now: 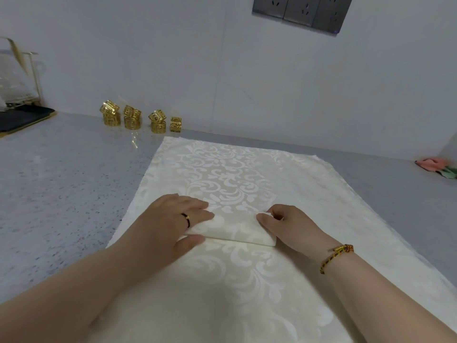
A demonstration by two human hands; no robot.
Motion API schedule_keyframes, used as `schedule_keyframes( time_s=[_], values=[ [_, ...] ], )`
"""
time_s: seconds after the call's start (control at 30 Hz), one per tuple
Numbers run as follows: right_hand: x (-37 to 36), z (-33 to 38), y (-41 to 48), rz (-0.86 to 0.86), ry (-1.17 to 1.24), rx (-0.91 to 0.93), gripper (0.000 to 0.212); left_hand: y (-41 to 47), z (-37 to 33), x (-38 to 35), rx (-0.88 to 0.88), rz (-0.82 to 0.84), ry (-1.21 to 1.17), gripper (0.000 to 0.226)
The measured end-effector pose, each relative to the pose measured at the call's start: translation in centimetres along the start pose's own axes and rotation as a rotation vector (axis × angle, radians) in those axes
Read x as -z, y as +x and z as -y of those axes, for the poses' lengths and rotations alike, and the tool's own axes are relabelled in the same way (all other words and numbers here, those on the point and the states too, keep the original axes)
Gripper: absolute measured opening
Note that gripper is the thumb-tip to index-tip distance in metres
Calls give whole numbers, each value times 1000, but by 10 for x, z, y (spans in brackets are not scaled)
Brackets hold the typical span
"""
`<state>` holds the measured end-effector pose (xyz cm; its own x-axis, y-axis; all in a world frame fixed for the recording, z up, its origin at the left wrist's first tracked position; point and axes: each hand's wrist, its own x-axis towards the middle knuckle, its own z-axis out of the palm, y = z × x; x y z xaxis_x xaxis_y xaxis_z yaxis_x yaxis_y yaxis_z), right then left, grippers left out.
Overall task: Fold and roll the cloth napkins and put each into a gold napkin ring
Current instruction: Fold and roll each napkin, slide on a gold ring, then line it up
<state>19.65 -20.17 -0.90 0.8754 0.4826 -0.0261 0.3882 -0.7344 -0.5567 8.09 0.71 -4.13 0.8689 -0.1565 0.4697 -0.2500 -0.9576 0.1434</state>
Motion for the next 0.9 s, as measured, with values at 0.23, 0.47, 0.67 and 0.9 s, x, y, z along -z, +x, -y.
schedule_keyframes(
  time_s=[0.23,0.47,0.67,0.9],
  values=[
    [-10,-11,-3,-237,81,253,13,2,4,-4,51,42,-132,33],
    [3,-13,-13,-135,-303,603,41,1,5,-5,52,37,-150,36],
    [10,0,-15,-14,-257,486,13,1,6,-7,35,23,-148,35],
    [22,4,12,277,185,134,19,2,10,-11,88,-42,-193,56]
  ],
)
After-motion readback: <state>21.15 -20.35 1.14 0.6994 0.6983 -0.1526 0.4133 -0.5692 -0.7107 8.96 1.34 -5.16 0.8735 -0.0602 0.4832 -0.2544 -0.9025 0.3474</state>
